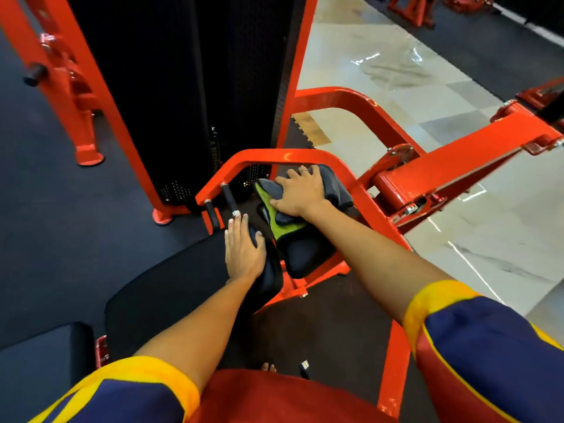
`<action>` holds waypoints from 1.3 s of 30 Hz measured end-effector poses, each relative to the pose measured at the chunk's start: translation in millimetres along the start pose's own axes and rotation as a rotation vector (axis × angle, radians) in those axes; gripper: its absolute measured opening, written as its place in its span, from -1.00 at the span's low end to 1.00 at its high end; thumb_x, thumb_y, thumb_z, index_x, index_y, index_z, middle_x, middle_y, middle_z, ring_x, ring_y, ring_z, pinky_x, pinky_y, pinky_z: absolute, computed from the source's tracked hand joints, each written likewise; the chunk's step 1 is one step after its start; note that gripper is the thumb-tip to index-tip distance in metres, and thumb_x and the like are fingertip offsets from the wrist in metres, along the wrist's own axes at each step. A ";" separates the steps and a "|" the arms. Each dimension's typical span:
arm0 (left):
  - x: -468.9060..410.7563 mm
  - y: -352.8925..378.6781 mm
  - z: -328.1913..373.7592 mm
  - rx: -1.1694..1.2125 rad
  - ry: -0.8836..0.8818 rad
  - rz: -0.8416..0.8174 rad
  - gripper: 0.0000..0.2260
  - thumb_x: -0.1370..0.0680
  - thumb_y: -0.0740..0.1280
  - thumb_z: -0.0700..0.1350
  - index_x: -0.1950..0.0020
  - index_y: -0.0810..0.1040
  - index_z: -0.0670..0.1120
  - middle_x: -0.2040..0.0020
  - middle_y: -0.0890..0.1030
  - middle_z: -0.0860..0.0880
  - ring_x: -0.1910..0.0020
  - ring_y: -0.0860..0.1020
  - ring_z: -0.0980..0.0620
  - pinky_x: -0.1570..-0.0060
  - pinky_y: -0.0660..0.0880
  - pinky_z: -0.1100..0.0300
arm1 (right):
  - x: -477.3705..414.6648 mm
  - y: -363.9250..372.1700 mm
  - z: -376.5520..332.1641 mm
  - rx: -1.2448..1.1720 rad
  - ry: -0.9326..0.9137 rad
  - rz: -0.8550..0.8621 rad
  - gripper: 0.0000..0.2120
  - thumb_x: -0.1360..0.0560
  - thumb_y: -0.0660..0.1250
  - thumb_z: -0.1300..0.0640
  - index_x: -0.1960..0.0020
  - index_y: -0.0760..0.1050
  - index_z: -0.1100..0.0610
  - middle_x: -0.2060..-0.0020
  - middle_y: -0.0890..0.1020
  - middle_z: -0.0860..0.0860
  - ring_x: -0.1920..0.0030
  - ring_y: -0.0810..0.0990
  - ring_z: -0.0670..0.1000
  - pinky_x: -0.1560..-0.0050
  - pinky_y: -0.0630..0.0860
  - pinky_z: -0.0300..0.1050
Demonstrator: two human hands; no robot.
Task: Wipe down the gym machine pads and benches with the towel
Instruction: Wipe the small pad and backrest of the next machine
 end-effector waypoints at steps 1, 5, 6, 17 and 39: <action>0.9 -0.6 -1.6 0.001 0.003 -0.019 -0.46 -0.70 0.14 0.05 -0.67 0.12 -0.02 -0.68 0.04 0.05 -0.65 -0.07 0.08 -0.60 -0.19 0.16 | -5.3 2.9 -11.6 0.015 -0.010 -0.032 -0.35 -0.53 0.16 -0.40 -0.52 0.38 -0.12 -0.48 0.44 0.07 -0.52 0.32 0.23 -0.53 0.05 0.30; -0.2 -7.3 -14.9 0.002 0.026 -0.089 -0.44 -0.69 0.16 0.12 -0.66 0.13 0.02 -0.67 0.07 0.08 -0.65 -0.03 0.10 -0.62 -0.03 0.09 | -2.2 17.9 -54.9 0.081 -0.104 -0.002 -0.36 -0.54 0.17 -0.39 -0.51 0.37 -0.10 -0.46 0.47 0.04 -0.49 0.34 0.21 -0.56 0.03 0.27; 0.1 -8.6 -17.6 0.033 0.004 -0.103 -0.45 -0.70 0.17 0.13 -0.66 0.14 0.02 -0.67 0.09 0.09 -0.64 -0.02 0.12 -0.61 0.02 0.11 | 1.3 22.1 -59.3 0.095 -0.118 0.007 -0.36 -0.54 0.18 -0.38 -0.53 0.35 -0.09 -0.47 0.44 0.04 -0.50 0.32 0.21 -0.57 0.00 0.26; 6.4 -37.2 -16.3 0.214 -0.215 -0.144 -0.60 -0.74 0.13 -0.09 -0.57 0.33 -0.13 -0.58 0.33 -0.07 -0.56 0.27 -0.06 -0.47 0.18 0.13 | 17.1 29.4 -86.7 -0.139 -0.276 0.136 -0.50 -0.54 0.34 0.02 -0.45 0.46 0.10 -0.35 0.56 0.10 -0.43 0.43 0.20 -0.59 0.05 0.15; 94.1 -198.1 -63.7 0.881 -0.358 0.186 -0.58 -0.48 0.54 -0.07 -0.29 0.54 -0.10 -0.13 0.70 -0.09 -0.13 0.68 -0.07 -0.12 0.63 -0.01 | 122.3 -5.1 -229.0 -1.115 -0.667 -0.203 -0.27 -0.44 0.45 0.10 -0.56 0.31 0.12 -0.48 0.36 0.00 -0.48 0.28 -0.12 -0.47 0.21 -0.31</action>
Point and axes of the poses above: each hand's wrist, its own x-axis away from the middle knuckle, its own y-axis out of the palm, z = x × y, the point moved 9 cm from there along -x, towards the middle knuckle
